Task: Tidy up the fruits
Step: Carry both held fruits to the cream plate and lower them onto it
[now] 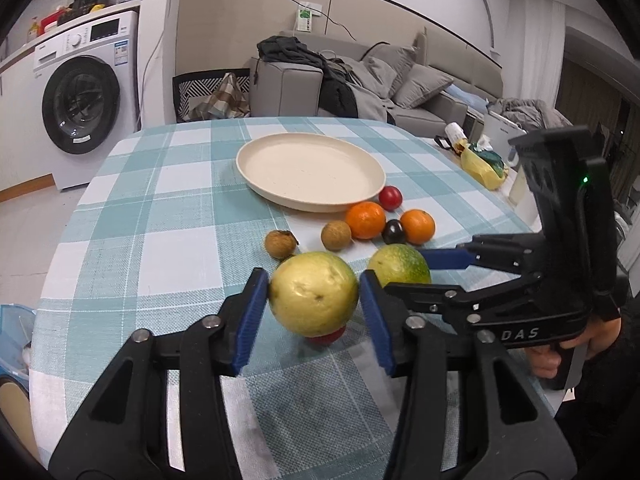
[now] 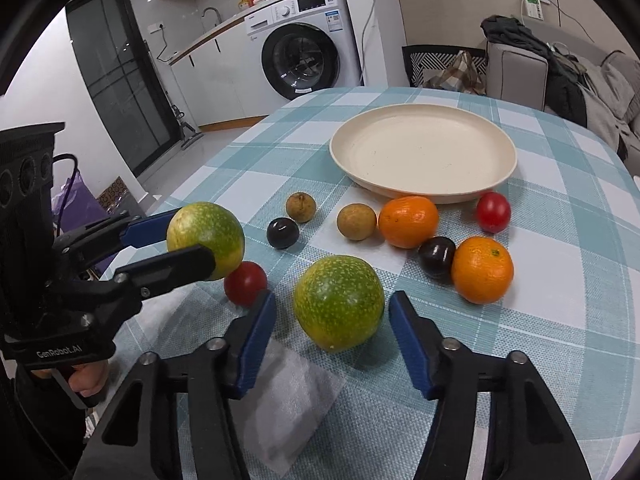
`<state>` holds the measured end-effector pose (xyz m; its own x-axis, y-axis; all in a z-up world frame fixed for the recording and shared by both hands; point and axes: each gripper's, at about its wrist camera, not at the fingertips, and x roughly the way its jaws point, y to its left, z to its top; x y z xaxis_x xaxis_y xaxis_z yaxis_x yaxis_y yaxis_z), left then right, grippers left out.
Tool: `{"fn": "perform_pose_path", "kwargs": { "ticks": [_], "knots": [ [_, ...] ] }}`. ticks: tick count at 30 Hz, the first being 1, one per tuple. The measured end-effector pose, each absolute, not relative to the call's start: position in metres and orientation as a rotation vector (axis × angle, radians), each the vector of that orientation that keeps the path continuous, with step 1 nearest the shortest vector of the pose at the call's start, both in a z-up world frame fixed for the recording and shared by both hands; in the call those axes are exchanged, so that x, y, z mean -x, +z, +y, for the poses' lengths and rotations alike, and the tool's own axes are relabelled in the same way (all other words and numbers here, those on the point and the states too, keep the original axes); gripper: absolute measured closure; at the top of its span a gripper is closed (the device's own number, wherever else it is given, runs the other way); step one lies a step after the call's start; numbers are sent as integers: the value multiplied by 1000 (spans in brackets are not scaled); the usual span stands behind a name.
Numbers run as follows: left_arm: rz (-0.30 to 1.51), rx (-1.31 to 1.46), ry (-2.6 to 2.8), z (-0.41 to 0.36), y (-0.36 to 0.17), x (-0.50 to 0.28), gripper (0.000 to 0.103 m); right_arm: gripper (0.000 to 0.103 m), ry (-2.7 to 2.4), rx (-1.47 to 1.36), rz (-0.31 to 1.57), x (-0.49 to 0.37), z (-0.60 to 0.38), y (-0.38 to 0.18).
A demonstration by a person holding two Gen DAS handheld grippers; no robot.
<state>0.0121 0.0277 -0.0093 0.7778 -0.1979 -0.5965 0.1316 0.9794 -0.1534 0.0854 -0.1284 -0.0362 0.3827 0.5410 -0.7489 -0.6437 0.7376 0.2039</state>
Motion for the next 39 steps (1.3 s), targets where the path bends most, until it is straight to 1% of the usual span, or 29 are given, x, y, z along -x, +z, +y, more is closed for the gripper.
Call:
{"fn": "perform_pose_path", "kwargs": {
  "ticks": [3,9,13,19,39],
  "knots": [
    [646,130,-174,32,-6,-12,62,52,749,124,912,-88,-126,-39],
    [650,112,-174,28,-7,-11,63,53,750,141,910,-86,-124,-39],
    [685,100,-159,26,-13,-15,58,53,754,138,908,-85,-127,-39],
    [695,98,-143,28,-18,-18,57,53,762,131,909,-84,-129,-40],
    [655,111,-180,23,-13,-14,58,53,774,120,857,-81,-136,-30]
  ]
}}
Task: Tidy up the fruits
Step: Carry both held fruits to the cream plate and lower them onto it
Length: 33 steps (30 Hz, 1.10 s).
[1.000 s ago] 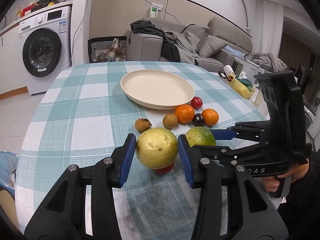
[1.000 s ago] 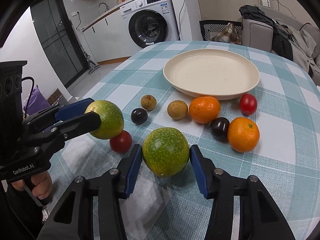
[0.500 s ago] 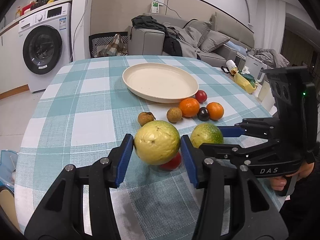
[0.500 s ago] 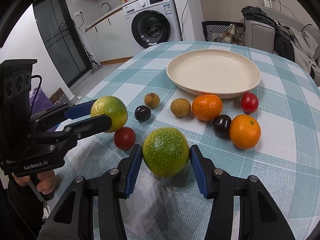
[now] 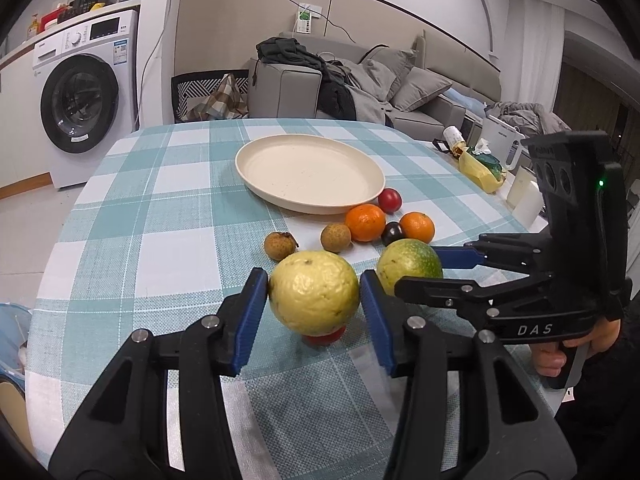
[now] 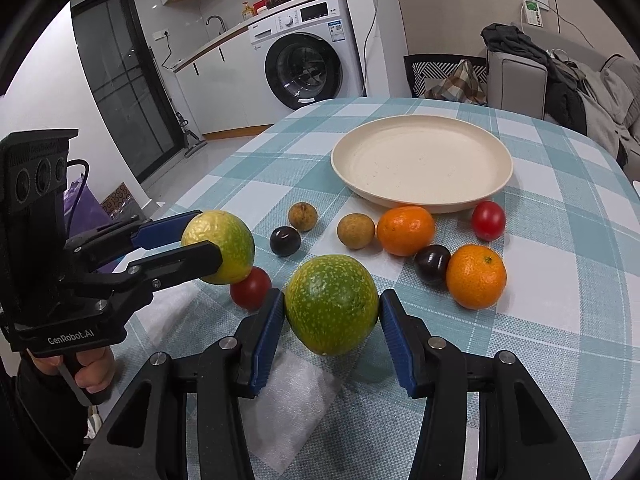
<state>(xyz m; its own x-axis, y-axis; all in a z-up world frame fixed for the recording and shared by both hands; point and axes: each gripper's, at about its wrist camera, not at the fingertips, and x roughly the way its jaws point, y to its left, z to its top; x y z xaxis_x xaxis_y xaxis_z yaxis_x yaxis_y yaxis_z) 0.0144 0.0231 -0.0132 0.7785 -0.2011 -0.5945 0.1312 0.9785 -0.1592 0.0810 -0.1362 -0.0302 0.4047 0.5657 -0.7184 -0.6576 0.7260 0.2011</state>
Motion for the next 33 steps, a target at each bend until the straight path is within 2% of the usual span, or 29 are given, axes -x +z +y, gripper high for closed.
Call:
{"fn": "perform_pose_path", "kwargs": {
  "ticks": [9,15,25,33],
  "knots": [
    [711,127,-145,32,-25,-22,53,53,772,113,858,-80,-141,-31],
    [706,163,-141,39,-27,-24,53,53,769,111,848,-81,-142,-28],
    [650,188,-145,36,-10,-33,53,53,736,66,797,-95,-153,-13],
    [609,178,-148,24,6,-70,53,53,698,2,760,-122,-160,2]
  ]
}}
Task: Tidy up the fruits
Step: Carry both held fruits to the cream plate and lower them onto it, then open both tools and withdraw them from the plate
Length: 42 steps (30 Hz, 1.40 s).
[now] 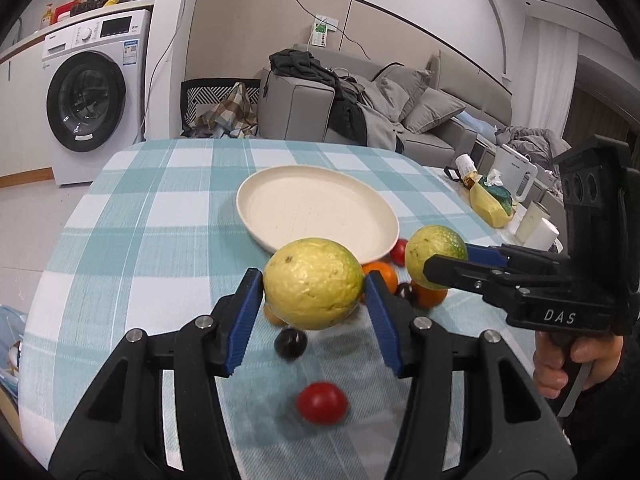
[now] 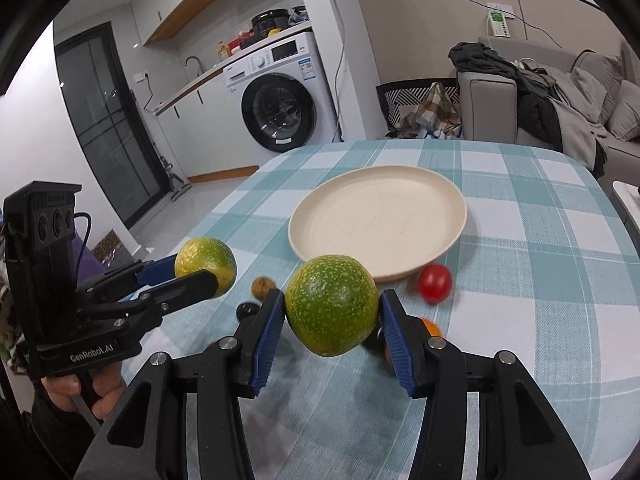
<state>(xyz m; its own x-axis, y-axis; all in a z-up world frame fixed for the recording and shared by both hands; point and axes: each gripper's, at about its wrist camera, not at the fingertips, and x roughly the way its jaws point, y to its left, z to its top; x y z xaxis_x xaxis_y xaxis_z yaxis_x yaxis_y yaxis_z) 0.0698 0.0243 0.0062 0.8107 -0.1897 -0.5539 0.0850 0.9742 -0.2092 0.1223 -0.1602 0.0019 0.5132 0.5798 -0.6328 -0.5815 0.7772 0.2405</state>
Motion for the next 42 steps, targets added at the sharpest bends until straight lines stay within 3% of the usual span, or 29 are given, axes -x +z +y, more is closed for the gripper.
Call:
{"fn": "perform_pose_path", "kwargs": {
  "ticks": [17,33,35,37,39,42],
  "knots": [
    [638,136,-116,9,-10,-171,53,53,609,-79,755,-193,-162,-9],
    [707,118,-103,7,-31,-190,53,52,618,-65,780,-208,-154,-23],
    [714,120,-103,8,-32,-191,53,49,620,-78,778,-209,-155,-23],
    [709,128,-106,9,-32,-190,53,38,618,-80,761,-207,-157,-21],
    [691,140,-113,11,-28,-187,52,37,614,-81,749,-205,-158,-20],
    [687,155,-96,15,-26,-184,35,28,602,-73,744,-203,-160,-19]
  ]
}}
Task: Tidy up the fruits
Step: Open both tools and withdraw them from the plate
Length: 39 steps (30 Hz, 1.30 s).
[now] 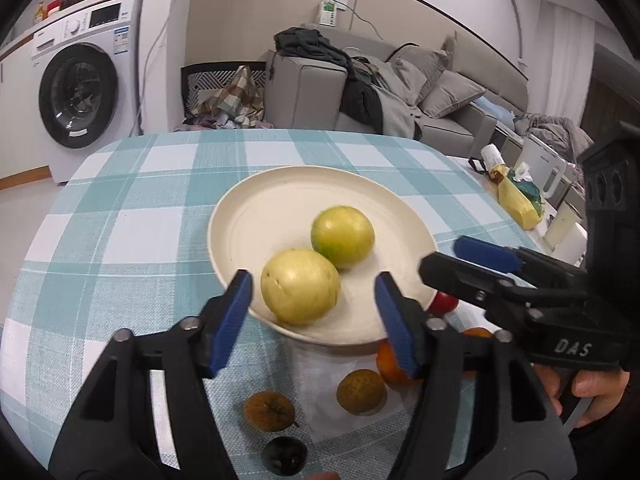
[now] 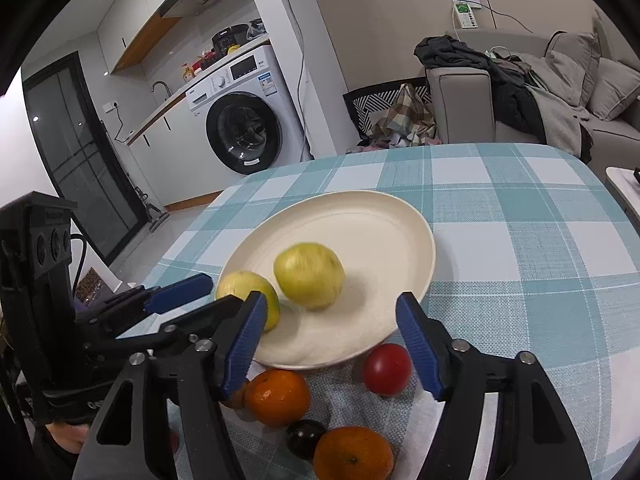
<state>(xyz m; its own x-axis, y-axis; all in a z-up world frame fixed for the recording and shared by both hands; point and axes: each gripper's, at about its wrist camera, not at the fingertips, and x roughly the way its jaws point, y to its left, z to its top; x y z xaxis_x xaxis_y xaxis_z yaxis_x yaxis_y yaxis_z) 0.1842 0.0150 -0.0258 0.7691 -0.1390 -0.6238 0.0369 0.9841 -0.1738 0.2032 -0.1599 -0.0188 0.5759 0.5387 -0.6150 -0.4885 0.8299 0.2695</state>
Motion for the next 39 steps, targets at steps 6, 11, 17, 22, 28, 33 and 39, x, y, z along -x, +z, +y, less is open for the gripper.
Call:
{"fn": "perform_pose_path", "kwargs": {
  "ticks": [6,11,17,22,28,33,39],
  "knots": [
    [650,180,-56,27,-11,-165,17,9,583,-67,751,-195,-170,-14],
    [626,182,-6,36,-1,-135,1,0,603,-61,736,-179,-176,-10],
    [624,191,18,45,4,-95,1,0,600,-8,750,-165,-178,-8],
    [640,160,24,41,4,-72,1,0,588,9,742,-157,-182,-3],
    [676,136,19,31,-3,-57,1,0,589,23,755,-145,-185,-4],
    [694,120,9,20,-9,-49,1,0,582,73,772,-132,-188,-10],
    [721,150,-3,17,-21,-47,1,0,566,116,784,-118,-193,-19]
  ]
}}
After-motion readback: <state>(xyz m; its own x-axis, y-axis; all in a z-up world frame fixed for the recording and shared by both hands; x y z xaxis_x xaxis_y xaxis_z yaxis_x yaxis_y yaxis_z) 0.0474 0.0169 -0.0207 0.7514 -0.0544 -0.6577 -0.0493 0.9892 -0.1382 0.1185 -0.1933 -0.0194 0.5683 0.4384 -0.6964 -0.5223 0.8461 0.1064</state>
